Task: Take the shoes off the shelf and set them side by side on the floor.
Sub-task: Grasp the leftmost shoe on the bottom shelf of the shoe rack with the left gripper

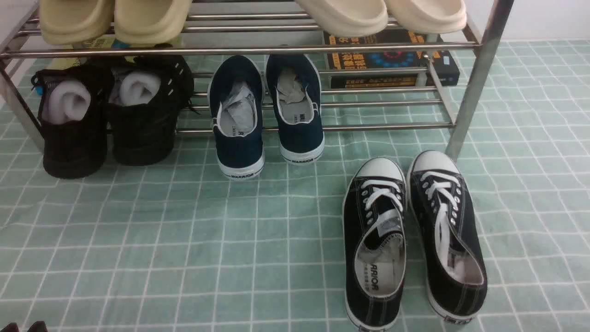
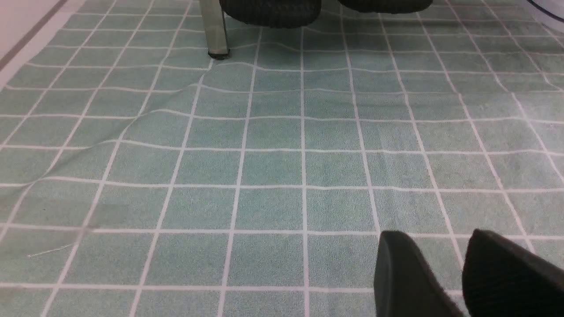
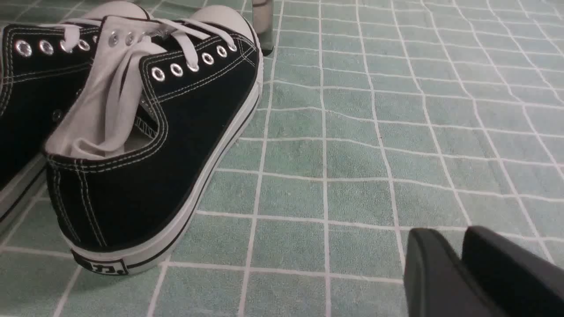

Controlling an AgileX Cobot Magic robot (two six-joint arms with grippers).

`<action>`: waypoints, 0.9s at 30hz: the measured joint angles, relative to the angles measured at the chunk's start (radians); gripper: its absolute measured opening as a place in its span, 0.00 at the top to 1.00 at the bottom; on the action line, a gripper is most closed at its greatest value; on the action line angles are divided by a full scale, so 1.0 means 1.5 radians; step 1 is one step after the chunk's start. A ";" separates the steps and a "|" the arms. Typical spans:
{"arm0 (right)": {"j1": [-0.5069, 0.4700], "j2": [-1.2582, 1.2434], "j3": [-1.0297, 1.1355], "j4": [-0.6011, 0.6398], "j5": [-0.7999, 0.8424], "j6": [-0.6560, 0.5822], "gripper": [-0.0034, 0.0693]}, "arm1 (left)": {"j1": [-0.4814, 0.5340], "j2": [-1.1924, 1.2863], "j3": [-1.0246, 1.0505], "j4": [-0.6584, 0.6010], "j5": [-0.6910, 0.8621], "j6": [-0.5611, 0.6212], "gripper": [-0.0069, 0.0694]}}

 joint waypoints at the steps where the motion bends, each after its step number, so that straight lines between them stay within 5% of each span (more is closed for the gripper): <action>1: 0.000 0.000 0.000 0.000 0.000 0.000 0.77 | 0.000 0.000 0.000 0.000 0.000 0.000 0.60; 23: 0.000 0.000 0.000 0.000 0.001 -0.001 0.73 | 0.000 0.000 0.000 0.056 0.002 -0.002 0.60; 27: 0.000 0.000 0.000 0.000 0.001 -0.001 0.72 | 0.000 0.000 0.000 -0.006 -0.002 -0.067 0.60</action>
